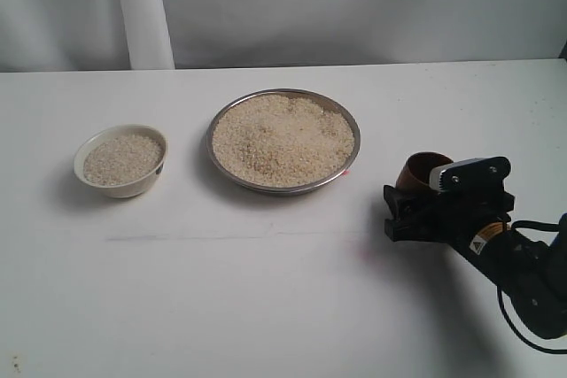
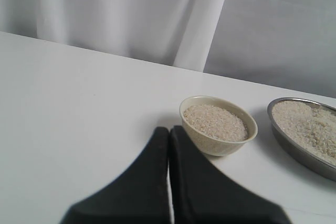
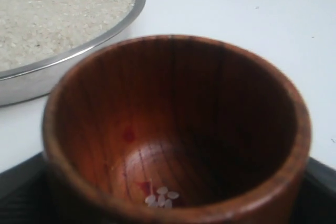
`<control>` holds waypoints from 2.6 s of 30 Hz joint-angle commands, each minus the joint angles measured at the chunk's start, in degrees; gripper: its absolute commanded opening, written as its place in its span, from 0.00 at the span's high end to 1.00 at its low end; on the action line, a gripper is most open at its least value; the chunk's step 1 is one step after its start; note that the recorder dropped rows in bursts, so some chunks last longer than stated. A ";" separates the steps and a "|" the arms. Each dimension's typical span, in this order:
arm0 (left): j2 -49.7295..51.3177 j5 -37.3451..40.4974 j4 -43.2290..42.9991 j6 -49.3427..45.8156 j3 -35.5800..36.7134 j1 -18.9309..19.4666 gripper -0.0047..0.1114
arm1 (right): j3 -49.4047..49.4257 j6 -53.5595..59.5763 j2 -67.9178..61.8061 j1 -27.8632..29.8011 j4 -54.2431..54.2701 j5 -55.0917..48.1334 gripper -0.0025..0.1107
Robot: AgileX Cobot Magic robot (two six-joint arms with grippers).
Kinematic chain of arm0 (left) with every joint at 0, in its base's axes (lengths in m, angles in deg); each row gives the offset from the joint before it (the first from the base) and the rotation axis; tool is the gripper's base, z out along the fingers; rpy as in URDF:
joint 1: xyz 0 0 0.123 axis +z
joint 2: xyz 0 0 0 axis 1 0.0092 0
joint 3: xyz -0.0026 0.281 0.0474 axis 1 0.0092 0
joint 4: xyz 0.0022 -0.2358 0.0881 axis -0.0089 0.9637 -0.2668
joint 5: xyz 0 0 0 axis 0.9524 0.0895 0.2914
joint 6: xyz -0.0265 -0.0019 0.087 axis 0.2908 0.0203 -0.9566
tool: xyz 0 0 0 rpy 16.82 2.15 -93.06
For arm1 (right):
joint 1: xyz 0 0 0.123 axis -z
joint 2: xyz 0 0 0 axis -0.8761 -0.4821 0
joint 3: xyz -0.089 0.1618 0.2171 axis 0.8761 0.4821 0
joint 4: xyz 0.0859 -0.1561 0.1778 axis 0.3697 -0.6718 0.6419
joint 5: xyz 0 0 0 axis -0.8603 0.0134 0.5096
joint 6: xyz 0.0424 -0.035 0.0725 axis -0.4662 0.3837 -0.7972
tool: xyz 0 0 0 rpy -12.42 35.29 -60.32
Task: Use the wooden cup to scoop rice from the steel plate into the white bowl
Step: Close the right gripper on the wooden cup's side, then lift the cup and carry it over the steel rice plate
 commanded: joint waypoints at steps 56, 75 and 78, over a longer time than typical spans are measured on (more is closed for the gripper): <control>0.01 -0.20 0.27 0.12 0.11 -0.26 0.96 | -88.70 44.26 -4.40 -21.96 -34.42 -138.82 0.98; 0.01 -0.20 0.27 0.12 0.11 -0.26 0.96 | -81.39 51.35 -11.41 -25.08 -54.79 -137.66 0.98; 0.01 -0.20 0.27 0.12 0.11 -0.26 0.96 | -79.52 49.25 -11.41 -25.08 -56.45 -136.86 0.98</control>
